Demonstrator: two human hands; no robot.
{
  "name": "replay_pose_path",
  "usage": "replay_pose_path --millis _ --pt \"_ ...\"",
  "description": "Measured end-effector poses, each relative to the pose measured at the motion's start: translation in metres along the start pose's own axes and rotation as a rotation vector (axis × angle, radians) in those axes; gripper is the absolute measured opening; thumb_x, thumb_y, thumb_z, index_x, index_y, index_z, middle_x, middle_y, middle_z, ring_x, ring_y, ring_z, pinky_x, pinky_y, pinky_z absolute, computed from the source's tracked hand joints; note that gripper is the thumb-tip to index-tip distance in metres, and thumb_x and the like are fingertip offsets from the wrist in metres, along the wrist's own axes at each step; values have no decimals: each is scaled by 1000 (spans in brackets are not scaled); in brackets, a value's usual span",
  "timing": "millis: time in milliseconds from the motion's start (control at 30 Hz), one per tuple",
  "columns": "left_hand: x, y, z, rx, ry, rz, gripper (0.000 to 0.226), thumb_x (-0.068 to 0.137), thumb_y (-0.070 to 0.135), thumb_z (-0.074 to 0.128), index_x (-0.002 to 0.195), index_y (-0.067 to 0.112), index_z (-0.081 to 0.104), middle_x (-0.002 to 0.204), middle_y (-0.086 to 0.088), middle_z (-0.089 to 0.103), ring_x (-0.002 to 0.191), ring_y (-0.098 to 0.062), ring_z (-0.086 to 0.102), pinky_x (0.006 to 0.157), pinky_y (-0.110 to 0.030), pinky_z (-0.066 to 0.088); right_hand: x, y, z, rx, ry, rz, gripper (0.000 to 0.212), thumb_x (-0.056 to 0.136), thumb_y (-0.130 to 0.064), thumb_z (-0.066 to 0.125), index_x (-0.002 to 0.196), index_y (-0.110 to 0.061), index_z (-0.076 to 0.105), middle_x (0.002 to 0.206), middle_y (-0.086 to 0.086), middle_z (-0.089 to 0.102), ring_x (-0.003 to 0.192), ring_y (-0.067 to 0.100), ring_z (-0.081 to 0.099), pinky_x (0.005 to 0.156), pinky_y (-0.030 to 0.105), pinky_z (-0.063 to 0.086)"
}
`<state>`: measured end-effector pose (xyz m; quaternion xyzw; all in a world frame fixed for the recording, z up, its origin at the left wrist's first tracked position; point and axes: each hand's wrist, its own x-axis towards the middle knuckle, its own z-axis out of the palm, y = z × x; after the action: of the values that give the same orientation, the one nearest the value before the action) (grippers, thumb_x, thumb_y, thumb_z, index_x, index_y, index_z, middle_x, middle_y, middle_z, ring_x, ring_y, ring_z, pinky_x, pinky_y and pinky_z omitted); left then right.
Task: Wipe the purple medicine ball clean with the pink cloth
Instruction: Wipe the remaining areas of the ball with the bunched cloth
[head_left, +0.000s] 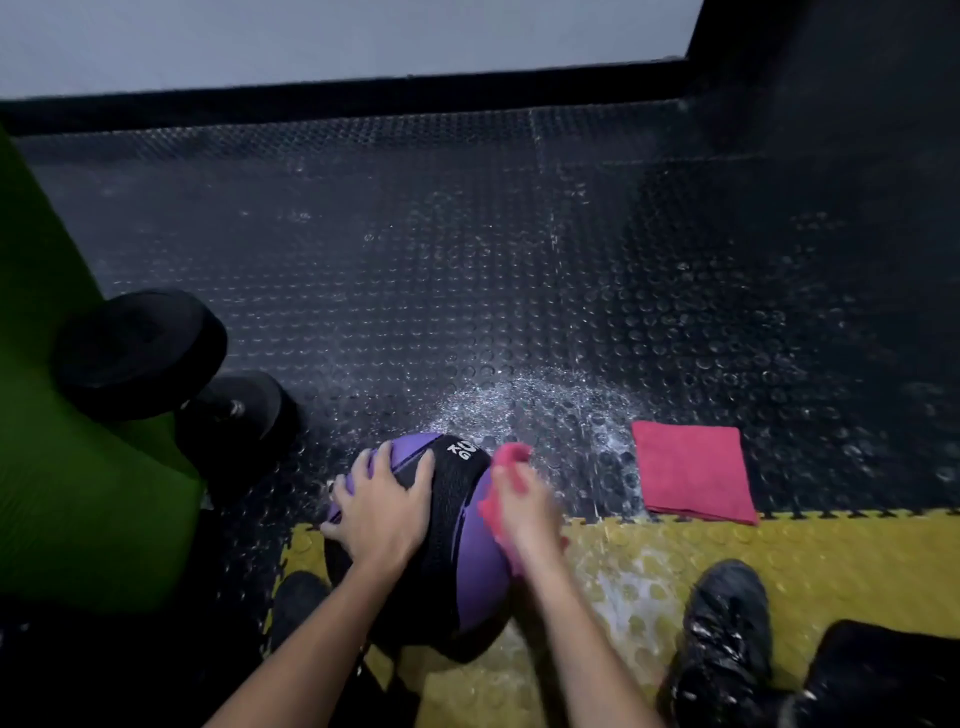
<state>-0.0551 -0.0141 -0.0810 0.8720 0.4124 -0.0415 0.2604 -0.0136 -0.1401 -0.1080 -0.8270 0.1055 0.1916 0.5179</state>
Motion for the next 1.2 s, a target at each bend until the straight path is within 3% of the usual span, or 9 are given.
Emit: replay_pose_path --millis 133,333,433,567,800,900,1033,1133,1200 --pt "-4 -20 -4 1 60 53 65 85 67 39 140 33 39 151 6 31 140 -24 24 111 -51 22 -22 -4 18 -111 -10 -242 34 93 -22 49 123 -10 55 128 6 52 120 21 45 97 21 28" --pt "-11 -46 -9 -104 108 98 86 65 76 25 136 33 46 146 6 40 136 -21 32 110 -44 28 9 15 14 78 -169 282 39 96 -37 38 121 -14 57 119 10 60 113 27 54 99 39 40" --pt "-6 -43 -9 -83 99 86 90 63 77 21 137 32 46 147 6 40 136 -20 32 111 -44 28 -8 -4 21 -132 -111 24 36 97 -35 36 128 -22 50 130 2 51 120 23 46 104 34 31" --pt "-10 -42 -8 -72 117 95 95 60 77 17 138 30 45 148 5 39 137 -20 31 110 -44 26 -15 -32 36 -236 -169 -462 35 92 -24 49 124 -11 55 132 3 51 125 17 41 108 28 26" --pt "6 -33 -8 -13 27 161 77 69 74 30 134 36 47 145 13 40 136 -16 32 110 -42 29 51 -2 5 45 -328 140 28 92 -27 46 110 -14 63 111 10 65 100 23 60 94 37 46" --pt "43 -35 -20 -97 -31 183 59 83 63 50 132 30 52 145 5 43 133 -18 38 110 -39 30 56 9 2 71 -299 191 28 94 -27 44 103 -12 66 107 11 65 99 24 60 93 40 46" --pt "84 -31 -45 -39 60 234 64 91 56 44 146 27 30 156 2 22 142 -20 22 113 -48 24 47 18 -12 184 -279 157 26 95 -23 44 106 -6 63 103 10 66 94 22 61 88 36 49" --pt "91 -36 -56 -48 -127 469 77 79 70 38 144 30 33 154 5 27 143 -15 21 114 -36 19 39 16 -25 257 -337 184 21 96 -22 43 99 -14 62 94 3 67 83 15 65 70 25 51" --pt "94 -37 -55 20 -167 456 88 66 79 31 142 35 36 153 8 29 143 -17 20 116 -39 17 37 15 -27 280 -365 202 25 96 -26 41 103 -14 62 100 7 67 87 19 66 70 27 53"
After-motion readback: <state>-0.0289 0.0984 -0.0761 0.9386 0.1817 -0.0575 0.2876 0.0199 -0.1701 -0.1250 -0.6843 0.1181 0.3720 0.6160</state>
